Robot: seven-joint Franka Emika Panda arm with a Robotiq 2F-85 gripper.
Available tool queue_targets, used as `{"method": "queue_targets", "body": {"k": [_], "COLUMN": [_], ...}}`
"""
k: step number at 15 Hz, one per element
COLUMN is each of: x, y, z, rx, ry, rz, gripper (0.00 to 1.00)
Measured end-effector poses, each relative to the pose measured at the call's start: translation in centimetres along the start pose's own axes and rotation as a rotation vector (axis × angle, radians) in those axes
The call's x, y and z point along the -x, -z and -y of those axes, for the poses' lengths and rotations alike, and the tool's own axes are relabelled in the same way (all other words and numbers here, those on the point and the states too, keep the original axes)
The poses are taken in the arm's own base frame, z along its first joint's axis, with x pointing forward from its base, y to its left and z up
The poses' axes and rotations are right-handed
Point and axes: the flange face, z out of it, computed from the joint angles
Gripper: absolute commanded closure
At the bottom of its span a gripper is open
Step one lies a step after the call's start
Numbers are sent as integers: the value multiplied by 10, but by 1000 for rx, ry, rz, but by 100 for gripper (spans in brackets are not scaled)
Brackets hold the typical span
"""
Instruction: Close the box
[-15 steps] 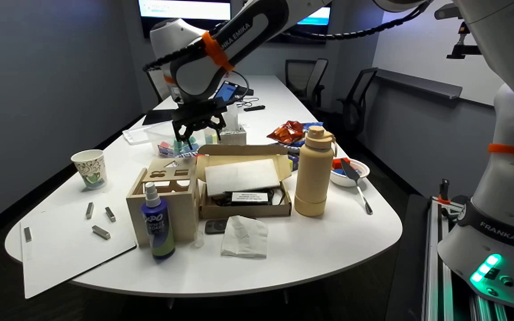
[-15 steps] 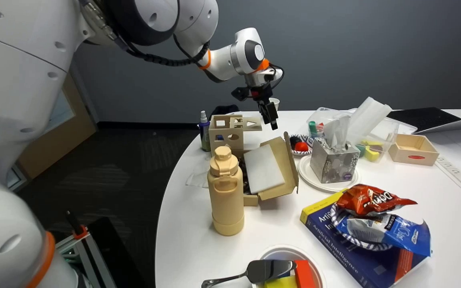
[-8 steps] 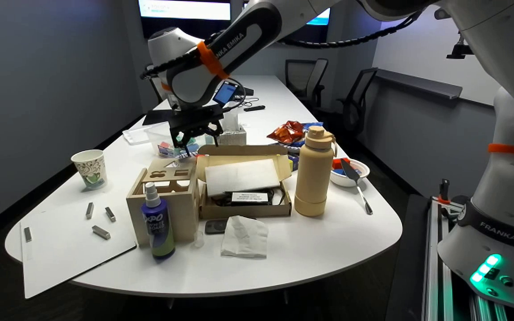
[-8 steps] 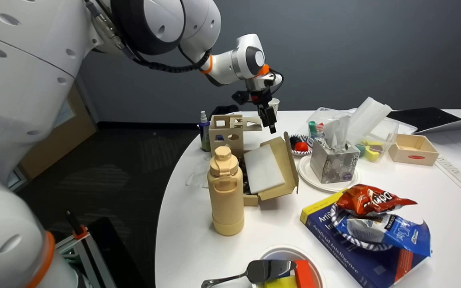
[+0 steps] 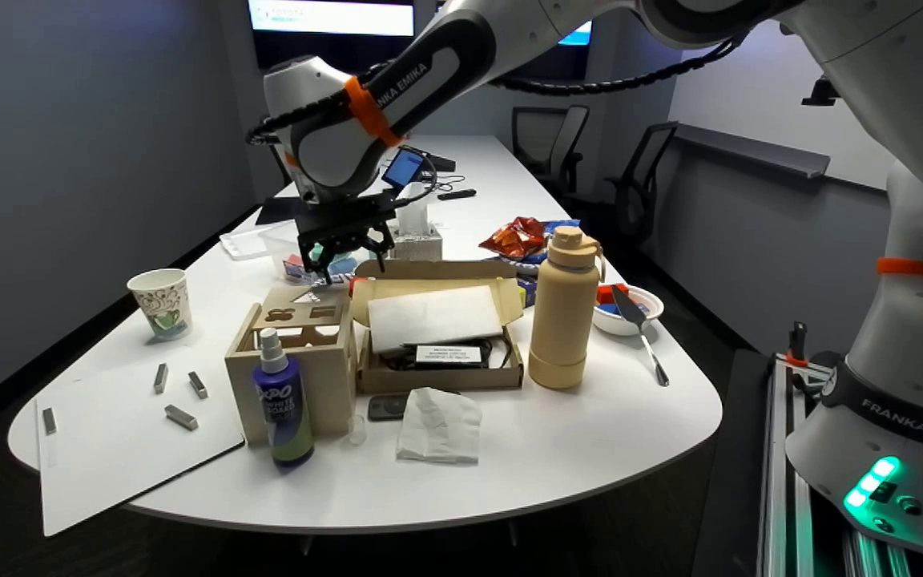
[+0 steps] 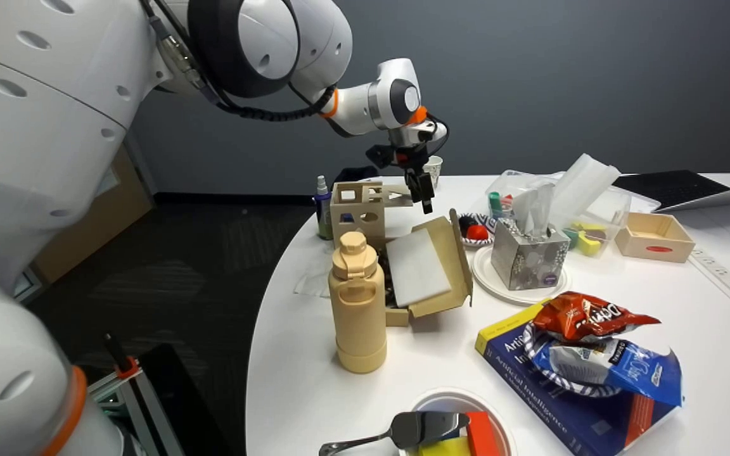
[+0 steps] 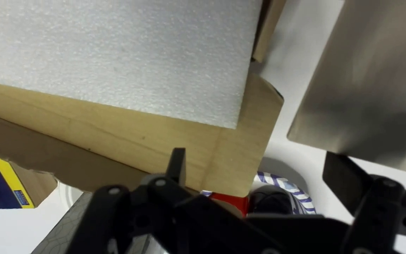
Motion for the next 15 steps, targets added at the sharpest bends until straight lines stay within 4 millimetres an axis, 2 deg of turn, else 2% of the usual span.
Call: {"method": "queue_targets", "body": {"k": [8, 15], "x": [7, 16], "y": [10, 12], "z": [13, 18], "rx": [-72, -106], "ry": [44, 94], "rz": [56, 110], "gripper": [0, 0]}}
